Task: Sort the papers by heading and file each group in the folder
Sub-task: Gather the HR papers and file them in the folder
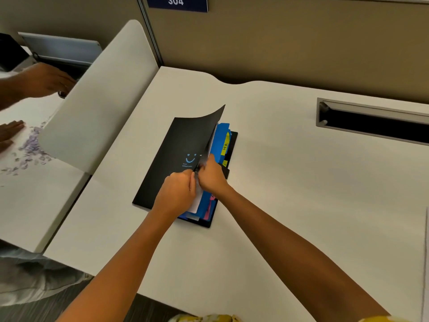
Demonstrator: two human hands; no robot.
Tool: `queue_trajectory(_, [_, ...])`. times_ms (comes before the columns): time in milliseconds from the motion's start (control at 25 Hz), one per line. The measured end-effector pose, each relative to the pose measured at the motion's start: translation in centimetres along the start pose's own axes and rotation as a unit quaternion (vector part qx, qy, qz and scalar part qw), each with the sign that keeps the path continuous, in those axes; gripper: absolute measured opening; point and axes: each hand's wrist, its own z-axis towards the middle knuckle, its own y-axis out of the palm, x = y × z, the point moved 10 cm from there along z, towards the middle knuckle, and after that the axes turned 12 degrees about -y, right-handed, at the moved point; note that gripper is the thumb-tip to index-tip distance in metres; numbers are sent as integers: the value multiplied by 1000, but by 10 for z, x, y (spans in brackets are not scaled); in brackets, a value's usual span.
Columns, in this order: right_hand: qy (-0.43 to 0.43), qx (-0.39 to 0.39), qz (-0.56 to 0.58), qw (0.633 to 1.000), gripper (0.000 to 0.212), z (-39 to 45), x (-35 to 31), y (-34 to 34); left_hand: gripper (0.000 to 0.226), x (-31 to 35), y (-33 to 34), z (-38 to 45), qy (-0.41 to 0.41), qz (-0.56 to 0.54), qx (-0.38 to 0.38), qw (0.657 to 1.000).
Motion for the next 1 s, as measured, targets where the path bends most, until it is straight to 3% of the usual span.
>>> queue_trajectory(320, [18, -31, 42, 998, 39, 9, 12, 22, 32, -2, -8, 0, 22, -45, 11, 999])
queue_trajectory(720, [80, 31, 86, 993, 56, -31, 67, -13, 37, 10, 30, 2, 4, 9, -54, 998])
queue_trajectory(1000, [114, 103, 174, 973, 24, -72, 102, -49, 37, 8, 52, 2, -50, 82, -80, 992])
